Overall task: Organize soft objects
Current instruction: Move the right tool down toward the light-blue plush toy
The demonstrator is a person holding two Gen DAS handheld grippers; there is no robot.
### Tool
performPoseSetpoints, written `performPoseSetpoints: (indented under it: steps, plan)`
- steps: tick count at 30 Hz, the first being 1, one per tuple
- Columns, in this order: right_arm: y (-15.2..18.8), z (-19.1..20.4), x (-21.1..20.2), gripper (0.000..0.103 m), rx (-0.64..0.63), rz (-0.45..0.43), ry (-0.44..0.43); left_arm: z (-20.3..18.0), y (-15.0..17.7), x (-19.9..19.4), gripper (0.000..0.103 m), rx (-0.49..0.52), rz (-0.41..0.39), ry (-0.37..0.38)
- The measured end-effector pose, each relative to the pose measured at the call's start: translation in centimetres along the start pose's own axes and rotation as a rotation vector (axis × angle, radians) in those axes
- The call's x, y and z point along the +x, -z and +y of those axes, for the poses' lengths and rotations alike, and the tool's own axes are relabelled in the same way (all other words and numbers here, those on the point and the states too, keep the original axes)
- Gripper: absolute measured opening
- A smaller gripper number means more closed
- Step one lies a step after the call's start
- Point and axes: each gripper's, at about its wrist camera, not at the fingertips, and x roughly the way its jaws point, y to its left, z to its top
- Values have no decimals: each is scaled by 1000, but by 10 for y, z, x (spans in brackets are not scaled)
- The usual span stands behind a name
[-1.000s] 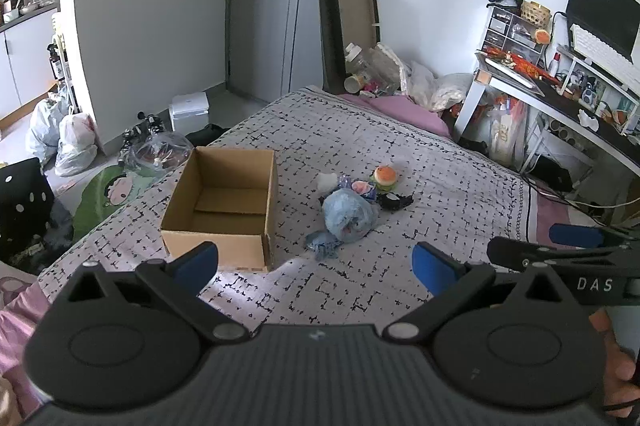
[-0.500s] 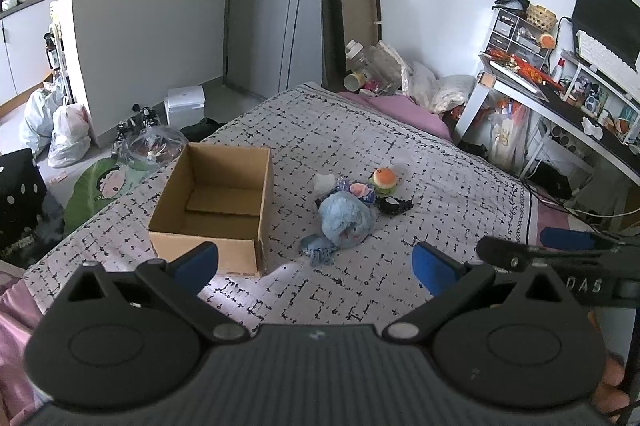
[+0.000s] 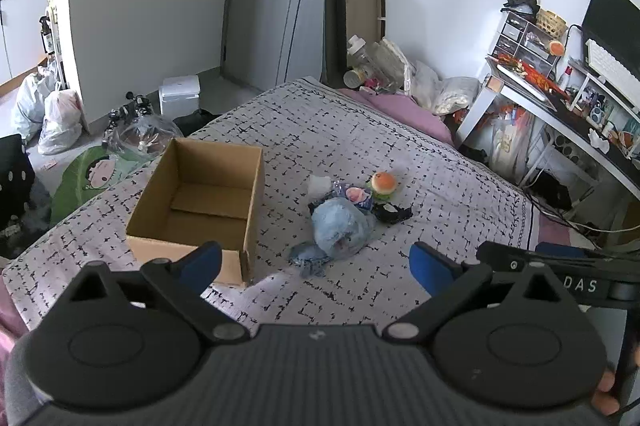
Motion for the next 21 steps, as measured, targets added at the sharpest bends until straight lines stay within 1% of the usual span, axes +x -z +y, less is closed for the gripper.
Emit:
performPoseSetpoints:
  steps: [9, 14, 21]
  plan:
    - [-12, -15, 18, 103, 20, 17, -4, 0, -8, 22, 100, -13, 16, 3]
    - [-16, -22, 30, 103, 43, 31, -22, -1, -15, 36, 100, -20, 25, 3]
    - [-28, -31, 50, 103, 64, 63, -32, 1, -24, 59, 94, -46, 44, 11]
